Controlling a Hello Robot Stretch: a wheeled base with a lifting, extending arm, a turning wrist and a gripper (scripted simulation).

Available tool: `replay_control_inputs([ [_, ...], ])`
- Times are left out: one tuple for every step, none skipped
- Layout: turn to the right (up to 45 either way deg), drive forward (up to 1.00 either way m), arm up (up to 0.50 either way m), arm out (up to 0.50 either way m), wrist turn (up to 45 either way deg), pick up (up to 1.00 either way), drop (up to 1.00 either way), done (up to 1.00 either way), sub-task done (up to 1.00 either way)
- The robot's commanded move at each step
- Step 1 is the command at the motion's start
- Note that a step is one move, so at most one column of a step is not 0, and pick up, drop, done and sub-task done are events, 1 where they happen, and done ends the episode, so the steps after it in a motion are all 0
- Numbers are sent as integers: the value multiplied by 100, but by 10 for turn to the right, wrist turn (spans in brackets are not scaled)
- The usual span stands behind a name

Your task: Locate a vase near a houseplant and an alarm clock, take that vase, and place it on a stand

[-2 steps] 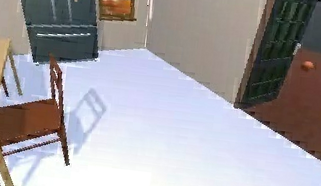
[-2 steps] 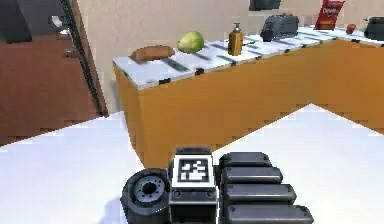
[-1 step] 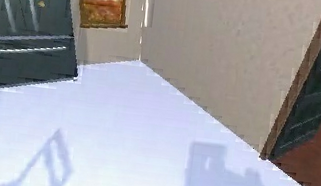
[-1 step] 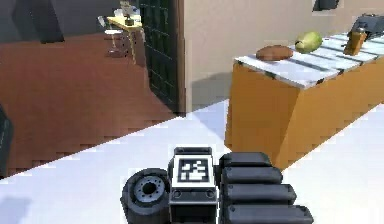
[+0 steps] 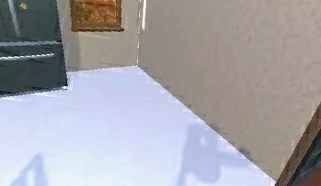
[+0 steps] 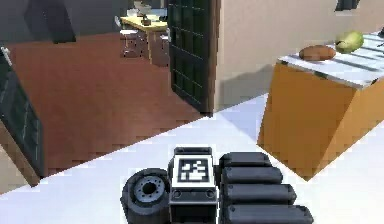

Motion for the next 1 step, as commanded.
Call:
replay_control_inputs([
  [-300, 0, 0, 0, 0, 0, 0, 0, 0],
])
